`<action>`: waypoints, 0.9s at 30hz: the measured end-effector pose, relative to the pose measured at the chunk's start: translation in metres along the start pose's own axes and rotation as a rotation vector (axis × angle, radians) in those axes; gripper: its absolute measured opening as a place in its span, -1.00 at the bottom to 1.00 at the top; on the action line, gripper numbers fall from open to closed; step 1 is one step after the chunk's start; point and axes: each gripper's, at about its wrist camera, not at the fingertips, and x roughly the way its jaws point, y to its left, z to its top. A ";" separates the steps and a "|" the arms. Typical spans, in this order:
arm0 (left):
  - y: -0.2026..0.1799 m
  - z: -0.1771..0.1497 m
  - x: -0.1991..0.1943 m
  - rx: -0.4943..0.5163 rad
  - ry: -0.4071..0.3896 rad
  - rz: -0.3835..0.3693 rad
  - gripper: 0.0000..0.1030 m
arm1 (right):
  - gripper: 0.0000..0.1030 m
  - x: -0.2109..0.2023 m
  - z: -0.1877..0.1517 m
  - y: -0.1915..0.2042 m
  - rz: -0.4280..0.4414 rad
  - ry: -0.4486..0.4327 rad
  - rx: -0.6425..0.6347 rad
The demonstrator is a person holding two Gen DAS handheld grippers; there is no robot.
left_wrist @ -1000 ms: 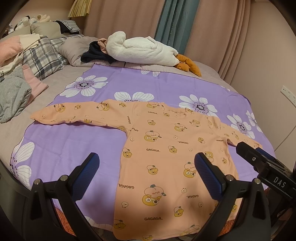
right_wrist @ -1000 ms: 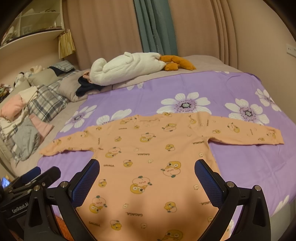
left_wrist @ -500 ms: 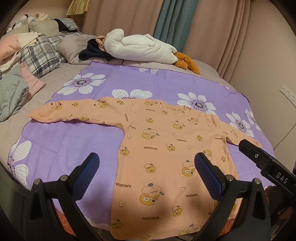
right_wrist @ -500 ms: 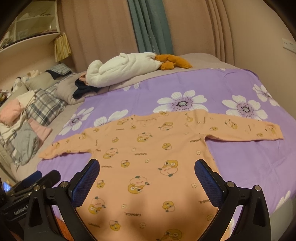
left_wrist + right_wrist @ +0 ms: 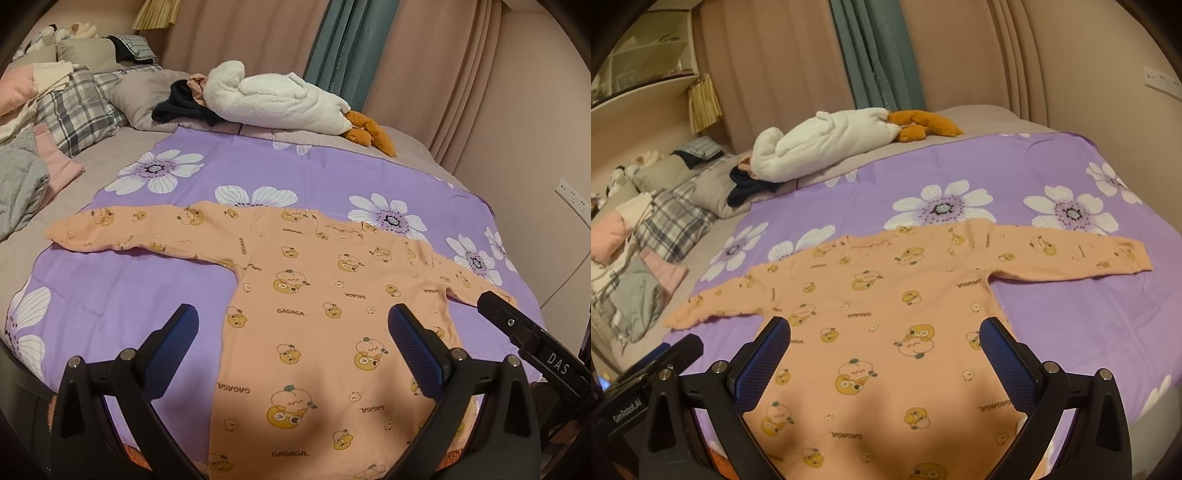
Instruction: Fold small clothes
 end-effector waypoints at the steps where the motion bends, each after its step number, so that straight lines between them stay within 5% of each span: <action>1: 0.000 0.002 0.003 -0.003 0.008 -0.008 1.00 | 0.99 0.001 0.001 -0.001 -0.004 0.002 0.002; 17: -0.031 0.044 0.038 0.053 0.148 -0.004 0.98 | 0.94 0.001 0.060 -0.015 -0.010 -0.013 0.017; 27: -0.043 0.057 0.052 0.088 0.148 0.009 0.98 | 0.89 0.014 0.076 -0.022 0.018 -0.013 0.039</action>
